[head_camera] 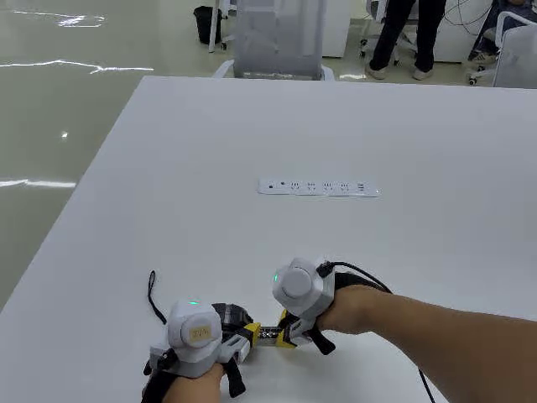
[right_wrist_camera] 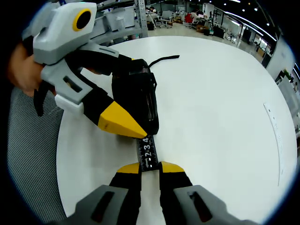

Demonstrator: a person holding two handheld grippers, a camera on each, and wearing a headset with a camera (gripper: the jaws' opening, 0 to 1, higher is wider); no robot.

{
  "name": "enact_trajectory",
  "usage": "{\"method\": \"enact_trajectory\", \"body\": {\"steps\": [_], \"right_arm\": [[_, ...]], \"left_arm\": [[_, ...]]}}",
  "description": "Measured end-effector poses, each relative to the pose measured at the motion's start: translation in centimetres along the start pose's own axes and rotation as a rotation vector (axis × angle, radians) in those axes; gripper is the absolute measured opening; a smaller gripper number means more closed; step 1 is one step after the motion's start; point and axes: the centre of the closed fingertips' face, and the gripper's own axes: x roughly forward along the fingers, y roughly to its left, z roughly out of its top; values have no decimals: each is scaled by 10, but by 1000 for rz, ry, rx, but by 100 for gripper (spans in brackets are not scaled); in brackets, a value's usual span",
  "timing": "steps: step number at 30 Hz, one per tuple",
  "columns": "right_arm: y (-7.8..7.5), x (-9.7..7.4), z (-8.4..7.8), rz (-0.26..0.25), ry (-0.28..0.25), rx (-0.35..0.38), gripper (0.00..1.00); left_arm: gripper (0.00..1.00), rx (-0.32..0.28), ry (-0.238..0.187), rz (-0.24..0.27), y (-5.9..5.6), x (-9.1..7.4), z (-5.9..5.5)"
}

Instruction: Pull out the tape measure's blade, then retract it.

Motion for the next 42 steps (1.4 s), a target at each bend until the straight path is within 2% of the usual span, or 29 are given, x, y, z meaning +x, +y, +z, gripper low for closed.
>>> {"method": "enact_trajectory", "body": {"steps": [29,36,40,42], "right_arm": [[6,12,23,8,-35,-34,14],[8,16,31,14,-75,-37,14],[8,16,32,21,-87,-57,14],[8,16,32,32,-114,-85,14]], "left_arm": [[60,-5,-7,-26,0,-1,0],[60,-10,-8,-32,0,-1,0],[60,-12,-9,-33,0,-1,1],[60,-10,-9,-36,0,-1,1]]}}
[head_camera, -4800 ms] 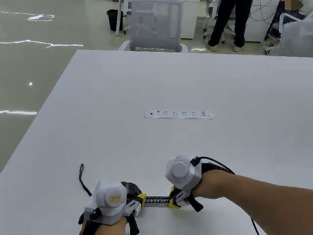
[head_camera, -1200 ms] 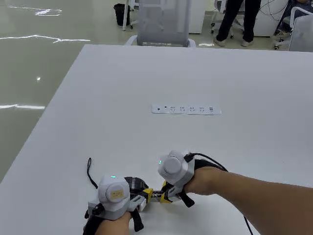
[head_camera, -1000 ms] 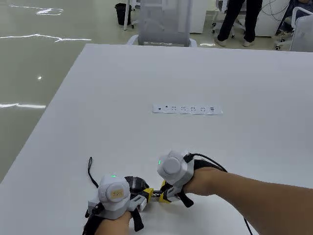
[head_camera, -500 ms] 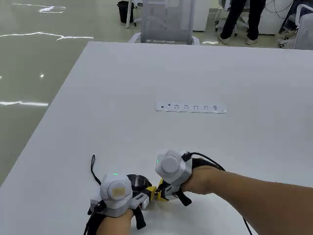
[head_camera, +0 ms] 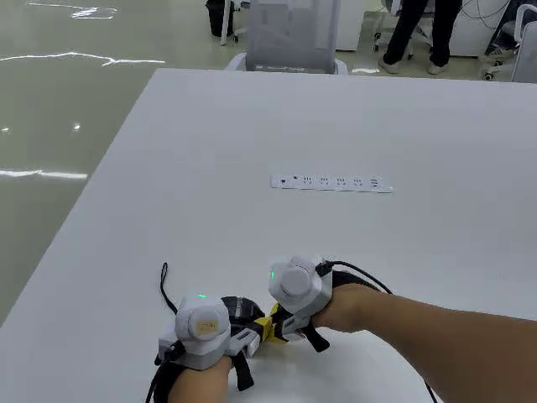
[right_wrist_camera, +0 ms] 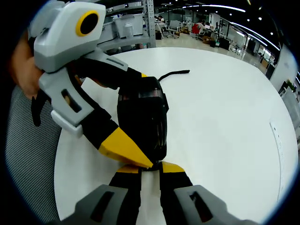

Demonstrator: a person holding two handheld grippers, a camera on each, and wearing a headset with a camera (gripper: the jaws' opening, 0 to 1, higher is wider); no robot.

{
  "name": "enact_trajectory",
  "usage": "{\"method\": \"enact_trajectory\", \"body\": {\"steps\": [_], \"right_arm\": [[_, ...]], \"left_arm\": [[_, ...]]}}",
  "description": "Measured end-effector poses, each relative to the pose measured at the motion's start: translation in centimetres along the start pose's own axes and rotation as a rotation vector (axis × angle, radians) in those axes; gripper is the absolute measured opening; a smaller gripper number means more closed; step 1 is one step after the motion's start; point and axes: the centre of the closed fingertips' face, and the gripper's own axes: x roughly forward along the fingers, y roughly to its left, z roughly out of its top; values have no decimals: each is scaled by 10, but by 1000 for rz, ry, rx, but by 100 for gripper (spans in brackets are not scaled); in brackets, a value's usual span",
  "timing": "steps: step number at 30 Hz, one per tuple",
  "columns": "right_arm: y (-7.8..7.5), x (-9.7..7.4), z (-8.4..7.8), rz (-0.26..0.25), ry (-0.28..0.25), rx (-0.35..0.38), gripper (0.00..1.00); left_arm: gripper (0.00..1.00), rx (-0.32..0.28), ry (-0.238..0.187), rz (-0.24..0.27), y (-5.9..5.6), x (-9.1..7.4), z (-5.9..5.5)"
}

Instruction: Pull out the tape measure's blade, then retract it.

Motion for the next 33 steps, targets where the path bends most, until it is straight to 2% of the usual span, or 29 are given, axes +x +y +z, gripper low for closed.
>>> {"method": "enact_trajectory", "body": {"steps": [5,7,8,12,13,14,19,28,33], "right_arm": [[1,-1,1,-13,-26,-23,15],[1,-2,1,-15,-28,-14,16],[1,-2,1,-18,-26,13,16],[1,-3,-2,-13,-22,16,16],[1,-5,-7,-12,-3,4,15],[0,-7,-8,-16,-11,-28,13],[-1,-11,-13,-29,-22,-43,12],[-2,-11,-14,-52,-29,-16,25],[-5,-21,-25,-88,-39,41,41]], "left_arm": [[60,1,0,1,0,0,0],[60,1,-1,1,0,0,0],[60,0,-1,1,0,0,0],[60,0,-1,2,-1,0,0],[60,-7,-3,2,-1,0,0],[60,-5,-2,0,0,-1,0],[60,-4,-5,0,0,0,0],[61,-3,-4,3,-1,0,0],[62,3,2,9,0,1,0]]}}
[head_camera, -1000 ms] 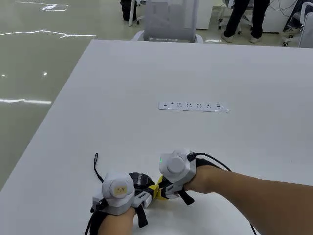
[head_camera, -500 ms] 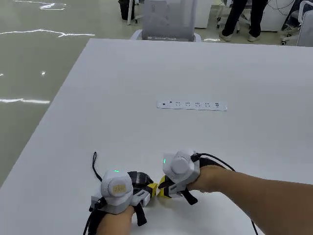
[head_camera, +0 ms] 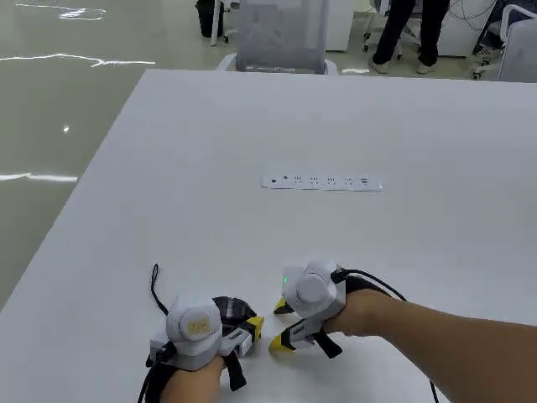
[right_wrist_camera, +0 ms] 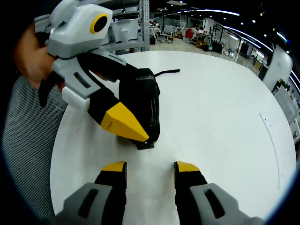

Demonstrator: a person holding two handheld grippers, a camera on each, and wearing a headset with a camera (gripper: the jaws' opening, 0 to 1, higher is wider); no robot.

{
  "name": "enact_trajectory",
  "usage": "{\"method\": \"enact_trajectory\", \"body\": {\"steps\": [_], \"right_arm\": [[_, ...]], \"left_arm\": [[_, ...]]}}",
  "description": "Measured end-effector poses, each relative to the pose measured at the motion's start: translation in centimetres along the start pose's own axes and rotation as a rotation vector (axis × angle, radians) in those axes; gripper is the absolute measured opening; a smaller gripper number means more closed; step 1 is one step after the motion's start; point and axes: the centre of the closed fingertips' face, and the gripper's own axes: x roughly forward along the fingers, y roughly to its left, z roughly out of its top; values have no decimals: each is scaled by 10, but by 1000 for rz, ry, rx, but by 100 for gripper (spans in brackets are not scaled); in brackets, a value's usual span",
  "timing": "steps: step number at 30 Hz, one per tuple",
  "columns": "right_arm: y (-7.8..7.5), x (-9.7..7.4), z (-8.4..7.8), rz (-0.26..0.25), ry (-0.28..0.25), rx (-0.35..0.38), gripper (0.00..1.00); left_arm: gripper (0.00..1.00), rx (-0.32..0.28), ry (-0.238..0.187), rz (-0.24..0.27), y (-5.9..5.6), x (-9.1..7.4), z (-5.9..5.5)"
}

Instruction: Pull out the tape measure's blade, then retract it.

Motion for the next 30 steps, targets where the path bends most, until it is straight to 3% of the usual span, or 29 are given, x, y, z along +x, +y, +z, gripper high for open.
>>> {"method": "enact_trajectory", "body": {"steps": [6,8,11,16,18,20,22,24,26,28,30], "right_arm": [[0,-19,-8,-69,-40,46,53],[0,-27,-11,-93,-59,72,56],[-1,-37,-19,-121,-75,110,58],[-2,-54,-30,-179,-110,190,63],[0,-60,-33,-198,-124,209,66],[4,-66,-37,-213,-138,229,68],[8,-73,-39,-233,-154,247,70],[11,-78,-42,-247,-166,272,71],[16,-84,-47,-266,-176,283,72],[20,-92,-52,-292,-196,318,73],[25,-102,-58,-326,-224,359,77]], "left_arm": [[62,13,26,-28,-2,-2,-1],[65,103,1,-22,1,-6,7],[77,53,-31,-57,0,-11,15],[82,69,-40,-110,8,-24,21],[83,61,-55,-156,7,-33,25],[89,69,-55,-161,13,-40,25],[94,44,-71,-211,10,-48,26],[99,70,-63,-210,14,-54,23],[99,116,-62,-258,12,-62,17],[99,176,-44,-257,18,-68,7],[99,199,-47,-276,20,-76,4]]}}
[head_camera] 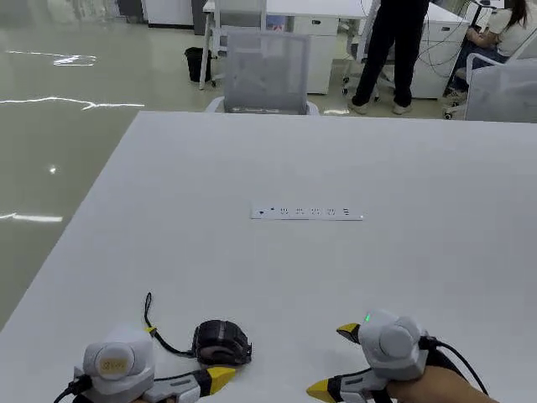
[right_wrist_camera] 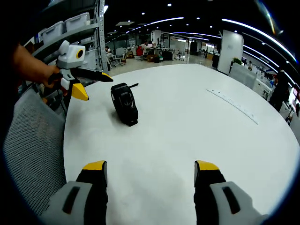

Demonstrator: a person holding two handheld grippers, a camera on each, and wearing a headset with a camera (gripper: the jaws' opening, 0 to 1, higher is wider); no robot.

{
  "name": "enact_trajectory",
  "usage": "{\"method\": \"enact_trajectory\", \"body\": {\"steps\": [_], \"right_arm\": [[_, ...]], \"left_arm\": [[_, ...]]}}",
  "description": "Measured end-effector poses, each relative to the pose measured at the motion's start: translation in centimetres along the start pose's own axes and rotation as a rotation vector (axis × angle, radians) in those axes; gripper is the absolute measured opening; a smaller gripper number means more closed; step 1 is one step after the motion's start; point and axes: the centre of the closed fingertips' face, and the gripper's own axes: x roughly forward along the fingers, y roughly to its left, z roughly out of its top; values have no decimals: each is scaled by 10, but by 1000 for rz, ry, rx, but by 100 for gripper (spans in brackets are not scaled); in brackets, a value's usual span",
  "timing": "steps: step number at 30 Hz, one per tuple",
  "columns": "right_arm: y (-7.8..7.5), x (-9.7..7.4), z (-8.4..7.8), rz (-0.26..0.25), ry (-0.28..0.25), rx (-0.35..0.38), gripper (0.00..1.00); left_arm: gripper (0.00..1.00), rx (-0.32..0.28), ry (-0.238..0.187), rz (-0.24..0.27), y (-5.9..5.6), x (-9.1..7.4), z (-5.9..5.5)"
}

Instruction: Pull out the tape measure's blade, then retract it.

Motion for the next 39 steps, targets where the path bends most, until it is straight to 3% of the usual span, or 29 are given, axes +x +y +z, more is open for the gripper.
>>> {"method": "enact_trajectory", "body": {"steps": [1,4,7,10,15,16,17,19,20,21,22,24,25,26,28,30,33,36,39], "right_arm": [[0,-6,-3,-13,-9,21,79],[-6,-23,-12,-69,-39,42,82],[-10,-45,-18,-120,-71,76,84],[-13,-62,-21,-157,-104,109,86],[-10,-83,-37,-174,-126,140,90],[-9,-86,-38,-174,-133,147,91],[-8,-90,-42,-177,-134,155,92],[-7,-96,-46,-185,-134,155,95],[-11,-101,-49,-204,-138,149,96],[-20,-108,-51,-265,-145,125,99],[-24,-116,-54,-291,-145,116,100],[-24,-122,-61,-278,-169,193,100],[-27,-127,-69,-289,-163,216,100],[-26,-130,-72,-292,-152,212,100],[-25,-132,-82,-305,-118,190,100],[-24,-135,-87,-313,-106,193,100],[-26,-135,-90,-312,-104,216,100],[-27,-136,-87,-306,-99,241,100],[-29,-135,-87,-295,-99,262,100]], "left_arm": [[99,23,8,-5,0,-5,-1],[99,15,-9,-22,2,-20,0],[99,-42,-16,-42,9,-32,-8],[99,-46,-12,-33,17,-42,-19],[99,-34,-36,4,36,-59,-32],[99,-32,-48,2,37,-62,-31],[99,-45,-60,0,31,-66,-31],[99,-49,-58,13,35,-72,-33],[99,-67,-55,30,40,-75,-35],[99,-83,-56,33,41,-78,-35],[99,-87,-61,33,42,-81,-36],[99,-64,-63,27,40,-84,-35],[99,-14,-47,21,40,-85,-37],[99,-2,-36,19,39,-85,-38],[99,-27,-31,19,43,-87,-38],[99,-79,-56,36,50,-89,-33],[99,-56,-54,48,55,-89,-34],[99,-69,-39,58,58,-92,-36],[99,-86,-56,60,65,-96,-34]]}}
